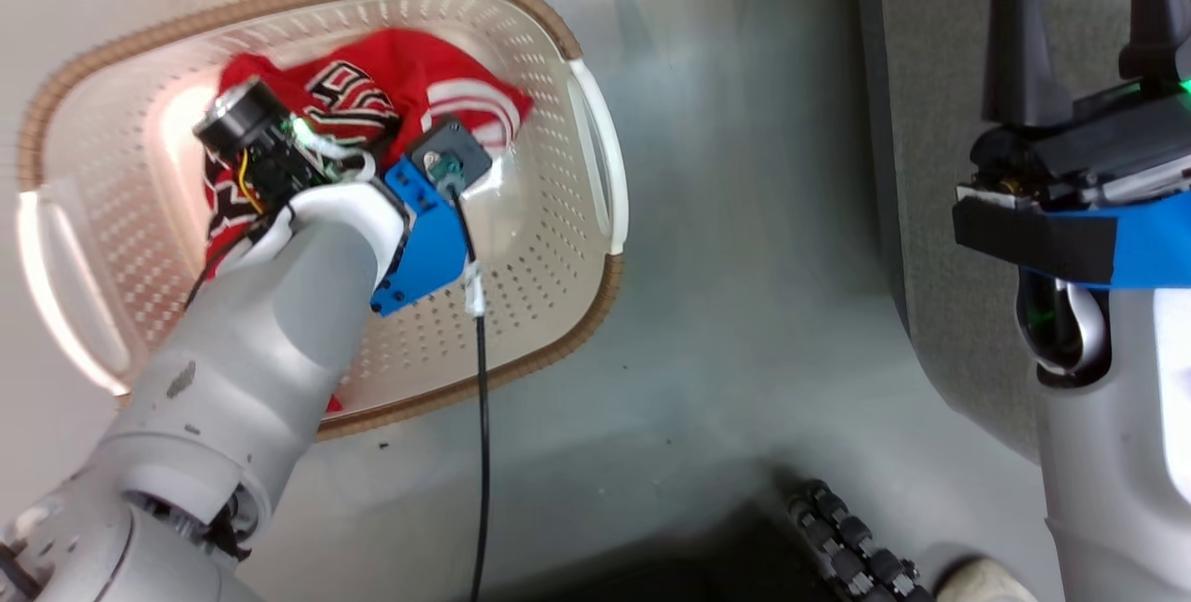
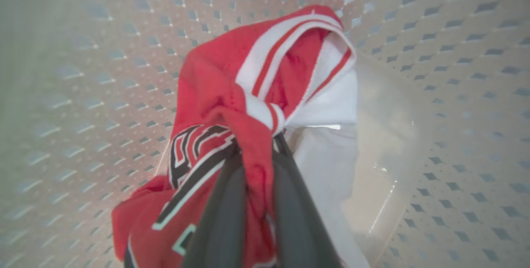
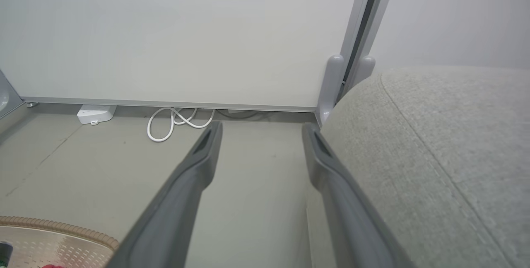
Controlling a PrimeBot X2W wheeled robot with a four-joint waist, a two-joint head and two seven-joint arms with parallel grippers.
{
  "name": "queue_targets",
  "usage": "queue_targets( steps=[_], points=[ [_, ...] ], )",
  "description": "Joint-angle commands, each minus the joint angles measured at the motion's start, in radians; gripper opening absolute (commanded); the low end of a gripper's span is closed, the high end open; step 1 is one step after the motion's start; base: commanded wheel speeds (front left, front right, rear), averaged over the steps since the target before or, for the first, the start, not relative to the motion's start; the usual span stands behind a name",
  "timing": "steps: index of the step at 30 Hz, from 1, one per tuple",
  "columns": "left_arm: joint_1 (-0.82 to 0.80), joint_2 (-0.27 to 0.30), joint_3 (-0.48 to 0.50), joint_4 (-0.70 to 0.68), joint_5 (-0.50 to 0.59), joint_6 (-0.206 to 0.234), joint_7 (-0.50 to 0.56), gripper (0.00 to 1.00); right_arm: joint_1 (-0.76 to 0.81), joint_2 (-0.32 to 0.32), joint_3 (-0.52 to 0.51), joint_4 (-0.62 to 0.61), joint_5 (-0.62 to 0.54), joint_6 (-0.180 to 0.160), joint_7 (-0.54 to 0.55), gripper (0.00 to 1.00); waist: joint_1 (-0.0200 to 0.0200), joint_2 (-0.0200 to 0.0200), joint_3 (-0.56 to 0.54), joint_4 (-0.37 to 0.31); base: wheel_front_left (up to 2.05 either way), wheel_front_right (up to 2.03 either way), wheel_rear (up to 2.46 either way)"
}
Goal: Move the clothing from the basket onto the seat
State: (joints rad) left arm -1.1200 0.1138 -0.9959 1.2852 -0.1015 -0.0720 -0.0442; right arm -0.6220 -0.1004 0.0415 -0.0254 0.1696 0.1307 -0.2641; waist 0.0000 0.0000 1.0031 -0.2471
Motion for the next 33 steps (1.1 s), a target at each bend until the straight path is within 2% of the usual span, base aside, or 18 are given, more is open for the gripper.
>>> queue_targets(
  steps=[1, 8, 17, 26, 33],
  points=[
    [0.017, 0.002, 0.002, -0.006, -0.01, -0.008, -0.032, 0.0, 0.02, -0.006, -0.007, 0.005, 0.0, 0.0, -0.001, 1.0, 0.0, 0.0, -0.039, 0.02, 0.0, 0.0, 0.0],
    [0.074, -0.04, 0.022, -0.033, -0.068, -0.027, -0.159, 0.0, 0.051, -0.023, -0.023, 0.027, -0.004, 0.0, -0.001, 1.0, 0.0, 0.0, -0.159, 0.065, 0.0, 0.0, 0.0],
    [0.131, -0.061, 0.031, -0.101, -0.115, -0.025, -0.216, 0.0, 0.089, -0.036, -0.035, 0.054, -0.009, 0.0, -0.001, 1.0, 0.0, 0.0, -0.295, 0.109, 0.0, 0.0, 0.0],
    [0.215, -0.063, 0.097, -0.362, -0.176, 0.007, -0.222, 0.0, 0.168, -0.045, -0.049, 0.088, -0.014, 0.0, -0.001, 1.0, 0.0, 0.0, -0.474, 0.151, 0.0, 0.0, 0.0],
    [0.254, -0.063, 0.141, -0.484, -0.178, 0.018, -0.222, 0.0, 0.214, -0.044, -0.054, 0.104, -0.018, 0.0, -0.001, 1.0, 0.0, 0.0, -0.57, 0.162, 0.0, 0.0, 0.0]
  ],
)
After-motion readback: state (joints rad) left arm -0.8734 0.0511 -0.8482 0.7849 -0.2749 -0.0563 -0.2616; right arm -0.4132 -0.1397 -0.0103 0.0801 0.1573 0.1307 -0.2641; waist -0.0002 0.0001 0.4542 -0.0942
